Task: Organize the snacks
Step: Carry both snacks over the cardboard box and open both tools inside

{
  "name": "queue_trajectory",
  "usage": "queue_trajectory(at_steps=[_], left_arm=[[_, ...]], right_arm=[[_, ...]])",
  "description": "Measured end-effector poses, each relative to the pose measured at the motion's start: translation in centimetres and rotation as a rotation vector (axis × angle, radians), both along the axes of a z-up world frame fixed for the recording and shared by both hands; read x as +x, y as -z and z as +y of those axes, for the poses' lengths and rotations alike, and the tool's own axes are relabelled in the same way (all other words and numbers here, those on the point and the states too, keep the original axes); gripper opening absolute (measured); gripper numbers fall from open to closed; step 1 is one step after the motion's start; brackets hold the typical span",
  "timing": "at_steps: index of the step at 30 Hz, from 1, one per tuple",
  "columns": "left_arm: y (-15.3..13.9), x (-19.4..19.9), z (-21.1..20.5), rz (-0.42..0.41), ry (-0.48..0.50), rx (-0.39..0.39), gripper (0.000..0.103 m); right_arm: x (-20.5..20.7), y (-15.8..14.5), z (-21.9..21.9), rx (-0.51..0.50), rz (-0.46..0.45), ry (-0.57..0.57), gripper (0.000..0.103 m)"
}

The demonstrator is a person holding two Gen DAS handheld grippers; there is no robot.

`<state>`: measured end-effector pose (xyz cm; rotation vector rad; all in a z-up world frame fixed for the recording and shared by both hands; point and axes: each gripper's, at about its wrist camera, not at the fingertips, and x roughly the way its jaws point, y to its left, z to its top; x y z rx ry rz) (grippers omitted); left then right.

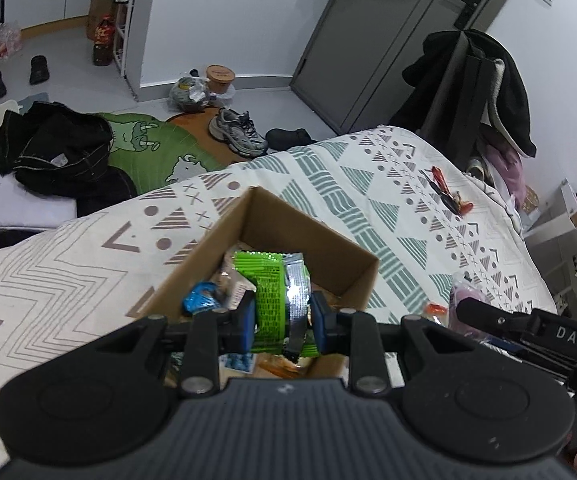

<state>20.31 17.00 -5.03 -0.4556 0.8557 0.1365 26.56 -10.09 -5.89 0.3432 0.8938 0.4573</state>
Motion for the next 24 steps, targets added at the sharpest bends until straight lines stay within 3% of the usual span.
queue_trajectory(at_steps=[10,18,21,23,24], left_arm=[[1.5,0.4,2.7,0.050,-0.017,-0.034,0.032],[1.5,-0.2,4.0,0.062,-0.045,-0.019,0.061],[1.5,-0.4,4.4,0.068,-0.058,-0.019,0.070],[1.4,-0.6,4.5,0.070,-0.063,-0.012,0.074],[1.4,-0.7,4.5,0.071,-0.067,-0.009,0.076]], right_arm=[[-0.3,0.4,4.0,0.013,0.026,-0.046,0.031],[-1.3,1.3,6.5,0.023,0.065,-0.093,0.031],[-1.6,1.6,6.9,0.021,0.088,-0.119,0.039],[-1.8,1.5,6.5,0.024,0.087,-0.108,0.060],[-1.9,1.4,6.3,0.019,0.079,-0.095,0.063]])
